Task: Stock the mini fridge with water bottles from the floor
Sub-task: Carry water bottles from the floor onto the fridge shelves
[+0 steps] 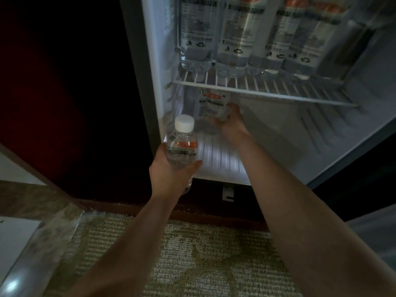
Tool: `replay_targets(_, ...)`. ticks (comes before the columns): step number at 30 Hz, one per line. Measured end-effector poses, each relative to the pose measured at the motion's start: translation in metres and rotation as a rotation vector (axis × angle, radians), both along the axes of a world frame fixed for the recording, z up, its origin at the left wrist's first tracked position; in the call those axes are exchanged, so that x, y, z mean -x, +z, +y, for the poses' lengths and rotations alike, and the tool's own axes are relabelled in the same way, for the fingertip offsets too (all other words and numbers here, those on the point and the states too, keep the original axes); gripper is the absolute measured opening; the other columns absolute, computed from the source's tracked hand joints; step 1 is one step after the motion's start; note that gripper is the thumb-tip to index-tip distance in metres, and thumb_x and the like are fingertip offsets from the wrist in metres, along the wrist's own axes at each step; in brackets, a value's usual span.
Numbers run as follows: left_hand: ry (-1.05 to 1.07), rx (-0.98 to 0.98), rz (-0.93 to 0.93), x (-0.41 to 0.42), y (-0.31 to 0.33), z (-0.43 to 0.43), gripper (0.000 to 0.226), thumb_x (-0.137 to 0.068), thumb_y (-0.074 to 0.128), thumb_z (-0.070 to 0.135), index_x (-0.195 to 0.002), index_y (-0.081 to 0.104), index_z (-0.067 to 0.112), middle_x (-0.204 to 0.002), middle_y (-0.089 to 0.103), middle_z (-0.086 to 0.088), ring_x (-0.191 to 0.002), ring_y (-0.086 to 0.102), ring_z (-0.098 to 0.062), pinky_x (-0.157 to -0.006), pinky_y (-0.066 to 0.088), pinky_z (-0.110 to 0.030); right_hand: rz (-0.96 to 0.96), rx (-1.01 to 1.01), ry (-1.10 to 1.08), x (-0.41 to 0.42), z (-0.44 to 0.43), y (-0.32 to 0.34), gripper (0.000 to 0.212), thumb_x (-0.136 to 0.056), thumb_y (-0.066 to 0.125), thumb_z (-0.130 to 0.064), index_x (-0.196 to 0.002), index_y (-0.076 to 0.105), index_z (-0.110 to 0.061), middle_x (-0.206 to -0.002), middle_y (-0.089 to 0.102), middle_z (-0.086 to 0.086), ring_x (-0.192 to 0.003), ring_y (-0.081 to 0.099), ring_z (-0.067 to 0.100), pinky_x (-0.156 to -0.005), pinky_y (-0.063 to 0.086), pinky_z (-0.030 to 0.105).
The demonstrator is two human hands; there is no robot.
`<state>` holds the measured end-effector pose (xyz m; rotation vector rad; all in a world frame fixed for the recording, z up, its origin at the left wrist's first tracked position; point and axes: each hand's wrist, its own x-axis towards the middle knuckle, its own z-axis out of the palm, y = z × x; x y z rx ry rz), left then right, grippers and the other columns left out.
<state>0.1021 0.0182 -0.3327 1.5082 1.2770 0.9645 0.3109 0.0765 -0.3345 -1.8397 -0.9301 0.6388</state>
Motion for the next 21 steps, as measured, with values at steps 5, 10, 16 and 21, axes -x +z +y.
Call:
replay_targets(5, -0.014, 0.030, -0.028, 0.004, 0.007, -0.003, 0.052, -0.063, 0.085, 0.027, -0.105, 0.054, 0.029, -0.091, 0.065, 0.015, -0.084, 0.061, 0.002, -0.071, 0.045, -0.014, 0.122, -0.135, -0.168, 0.037, -0.054, -0.001, 0.070, -0.080, 0.075, -0.032, -0.138, 0.040, -0.018, -0.120, 0.054, -0.001, -0.105, 0.057, 0.013, -0.075, 0.045, 0.016)
replay_targets(10, -0.015, 0.092, -0.062, 0.009, 0.012, -0.012, 0.045, -0.065, 0.083, 0.026, -0.101, 0.056, 0.027, -0.089, 0.066, 0.012, -0.086, 0.066, -0.009, -0.080, 0.053, -0.030, 0.115, -0.121, 0.061, 0.063, -0.109, 0.009, 0.062, -0.081, 0.075, -0.022, -0.134, 0.042, -0.024, -0.111, 0.053, -0.007, -0.094, 0.055, 0.001, -0.072, 0.046, 0.015)
replay_targets(16, -0.110, 0.124, -0.017, 0.015, 0.033, -0.025, 0.045, -0.060, 0.083, 0.039, -0.097, 0.061, 0.027, -0.096, 0.069, 0.006, -0.093, 0.066, -0.014, -0.086, 0.054, -0.036, 0.186, 0.068, 0.374, 0.076, -0.173, 0.010, 0.079, -0.073, 0.081, -0.021, -0.137, 0.038, -0.040, -0.139, 0.047, -0.005, -0.129, 0.043, 0.008, -0.101, 0.038, 0.027)
replay_targets(21, -0.248, 0.078, 0.047, 0.016, 0.062, -0.037, 0.027, -0.065, 0.083, 0.038, -0.080, 0.062, 0.032, -0.080, 0.066, 0.014, -0.077, 0.062, 0.003, -0.070, 0.052, -0.020, 0.116, -0.009, 0.379, 0.115, -0.173, 0.012, 0.078, -0.067, 0.086, -0.021, -0.127, 0.039, -0.041, -0.123, 0.054, -0.021, -0.116, 0.051, -0.004, -0.096, 0.041, 0.014)
